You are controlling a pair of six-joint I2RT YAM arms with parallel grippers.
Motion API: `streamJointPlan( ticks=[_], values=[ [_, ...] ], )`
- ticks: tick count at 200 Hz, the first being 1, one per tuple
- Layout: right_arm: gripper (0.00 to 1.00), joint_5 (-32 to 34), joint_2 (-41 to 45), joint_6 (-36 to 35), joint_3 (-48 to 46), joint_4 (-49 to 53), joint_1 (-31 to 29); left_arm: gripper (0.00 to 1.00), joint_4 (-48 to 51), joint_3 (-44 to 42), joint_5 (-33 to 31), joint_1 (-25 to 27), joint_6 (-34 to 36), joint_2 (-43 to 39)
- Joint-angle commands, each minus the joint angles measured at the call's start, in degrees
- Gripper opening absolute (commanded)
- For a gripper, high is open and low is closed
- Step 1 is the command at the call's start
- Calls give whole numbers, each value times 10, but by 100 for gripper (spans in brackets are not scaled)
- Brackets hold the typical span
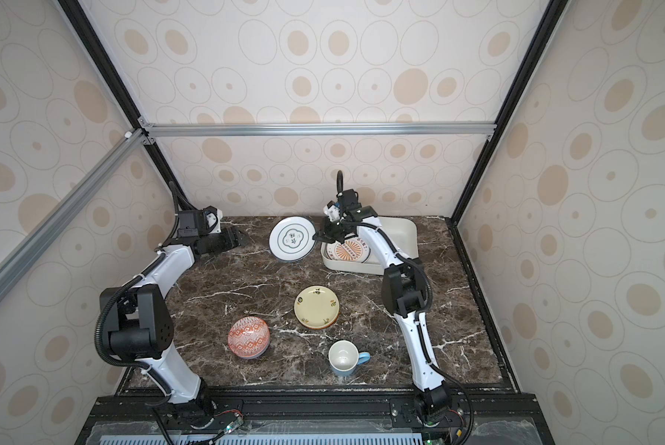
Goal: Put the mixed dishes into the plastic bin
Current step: 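Tilt the green-rimmed plate up on edge and lift it with the right gripper, then carry the green-rimmed plate into the white bin with the right gripper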
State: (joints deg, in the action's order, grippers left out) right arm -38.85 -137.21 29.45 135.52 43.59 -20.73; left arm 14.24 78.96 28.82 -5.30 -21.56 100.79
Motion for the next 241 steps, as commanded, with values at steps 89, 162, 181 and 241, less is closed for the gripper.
streamJointPlan(
  ticks=[89, 162, 181, 241],
  values=[
    [0, 13, 144, -73, -129, 13, 153, 77, 32, 130, 16, 118, -13, 30],
    [0, 13, 152, -83, -251, -40, 172, 75, 56, 221, -3, 232, -21, 102],
    [0, 17, 138, -86, -251, -42, 174, 74, 54, 235, -1, 253, -28, 118],
    [0, 17, 85, -99, -241, -37, 178, 73, 68, 266, -16, 277, -32, 144]
  ],
)
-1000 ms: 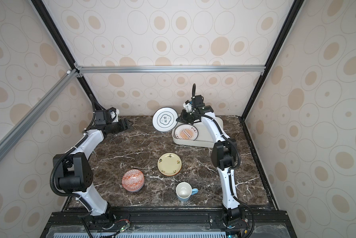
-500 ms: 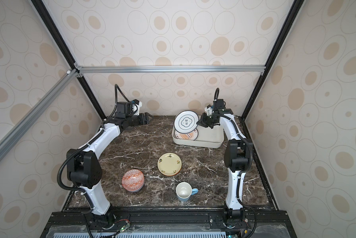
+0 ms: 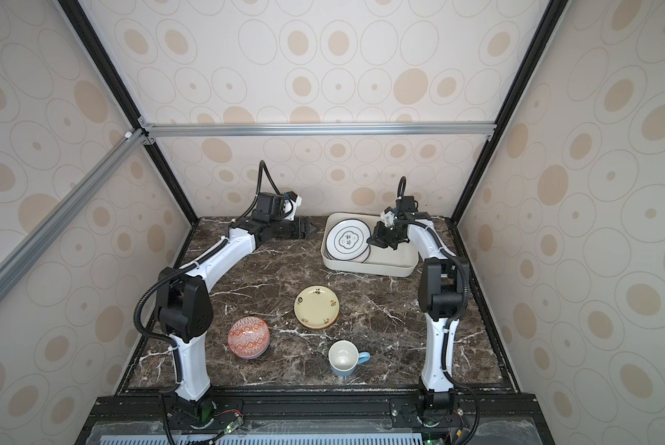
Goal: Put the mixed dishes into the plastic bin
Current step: 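Carry the green-rimmed plate into the white bin with the right gripper, then lower the plate flat in the bin and open the right gripper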
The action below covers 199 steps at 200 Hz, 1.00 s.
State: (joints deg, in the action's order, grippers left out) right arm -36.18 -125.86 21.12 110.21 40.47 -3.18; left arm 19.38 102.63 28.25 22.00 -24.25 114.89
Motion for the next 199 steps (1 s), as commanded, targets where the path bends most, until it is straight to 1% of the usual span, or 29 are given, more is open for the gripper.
streamJointPlan(
  ticks=[1, 47, 56, 59, 68, 92, 109, 134, 180, 199],
  values=[
    [0, -10, -29, -16, 12, -6, 2, 73, 17, 29, -10, 4, -6, 3],
    [0, -13, -69, -21, 32, 6, 2, 73, 21, 42, -10, 4, -10, 13],
    [5, -12, -74, -23, 39, 12, 2, 73, 22, 45, -9, 5, -10, 15],
    [6, -12, -76, -24, 41, 14, 3, 73, 22, 47, -24, 4, -11, 17],
    [12, -11, -81, -25, 46, 18, 2, 72, 25, 51, -26, 4, -10, 21],
    [33, -5, -90, -25, 60, 32, 2, 72, 29, 64, -27, 4, -10, 33],
    [40, -3, -90, -28, 64, 40, 2, 72, 29, 72, -24, 4, -13, 42],
    [41, 6, -81, -36, 63, 51, 2, 72, 28, 85, -20, 5, -14, 57],
    [41, 58, -64, -67, 67, 89, 2, 72, 28, 113, -16, 4, -16, 86],
    [40, 65, -60, -69, 67, 96, 2, 72, 31, 126, -16, 5, -14, 100]
  ],
)
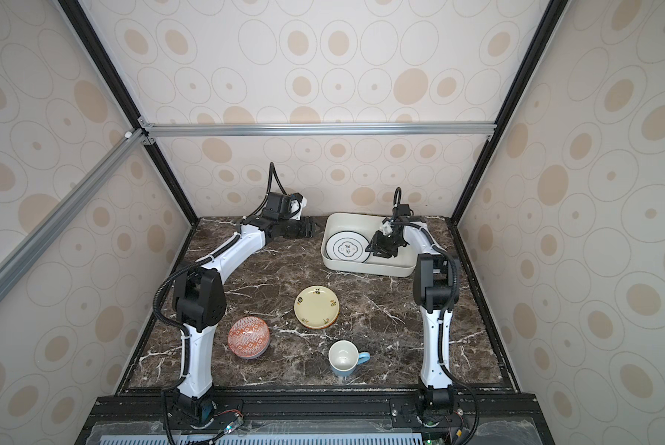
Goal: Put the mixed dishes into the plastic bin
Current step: 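Lower the plate flat in the bin and open the right gripper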
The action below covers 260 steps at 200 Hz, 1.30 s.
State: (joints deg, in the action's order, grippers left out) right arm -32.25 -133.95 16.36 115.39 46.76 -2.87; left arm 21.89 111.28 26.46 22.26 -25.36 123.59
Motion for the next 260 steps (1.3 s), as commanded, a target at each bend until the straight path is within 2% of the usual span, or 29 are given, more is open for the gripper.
streamJointPlan(
  ticks=[1, 42, 84, 124, 163, 200, 260],
  values=[
    [40, 25, 21, -21, 15, 34, -1, 72, 7, 40, 2, 2, -3, 14],
    [41, 53, 59, -29, 4, 46, -1, 71, 69, 108, -49, 14, 29, 63],
    [55, 129, 154, -36, -59, 36, -2, 68, 152, 214, -133, 41, 68, 137],
    [63, 162, 235, -44, -120, 37, -2, 66, 149, 220, -150, 49, 65, 170],
    [65, 178, 282, -48, -175, 34, -1, 63, 150, 220, -173, 57, 72, 188],
    [65, 177, 308, -46, -215, 27, -2, 55, 156, 218, -206, 61, 77, 191],
    [64, 181, 327, -46, -244, 19, -2, 33, 158, 204, -215, 64, 82, 190]
  ],
)
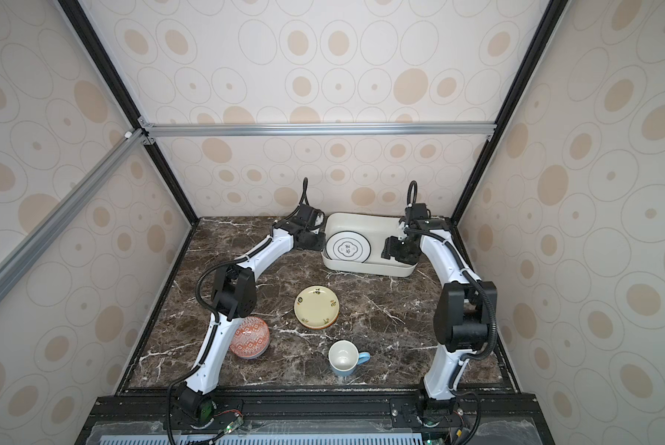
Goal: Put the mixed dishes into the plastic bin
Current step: 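Lower the plate flat in the bin and open the right gripper, then move both grippers toward the cream plate on the table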
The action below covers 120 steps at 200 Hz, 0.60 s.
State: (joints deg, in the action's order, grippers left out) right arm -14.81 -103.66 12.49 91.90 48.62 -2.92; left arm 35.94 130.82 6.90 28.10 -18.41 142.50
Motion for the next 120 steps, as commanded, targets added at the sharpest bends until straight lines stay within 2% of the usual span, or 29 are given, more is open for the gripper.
streamJointPlan(
  ticks=[1, 72, 120],
  values=[
    [64, 7, 24, -7, -9, 1, -2, 33, 17, 9, -20, 6, 13, 1],
    [64, 6, 21, 8, -3, -3, -9, 5, 26, -16, -37, 5, 24, -15],
    [64, 25, 7, 6, 16, 5, -41, 0, 20, -64, -70, 4, 23, -45]
  ],
)
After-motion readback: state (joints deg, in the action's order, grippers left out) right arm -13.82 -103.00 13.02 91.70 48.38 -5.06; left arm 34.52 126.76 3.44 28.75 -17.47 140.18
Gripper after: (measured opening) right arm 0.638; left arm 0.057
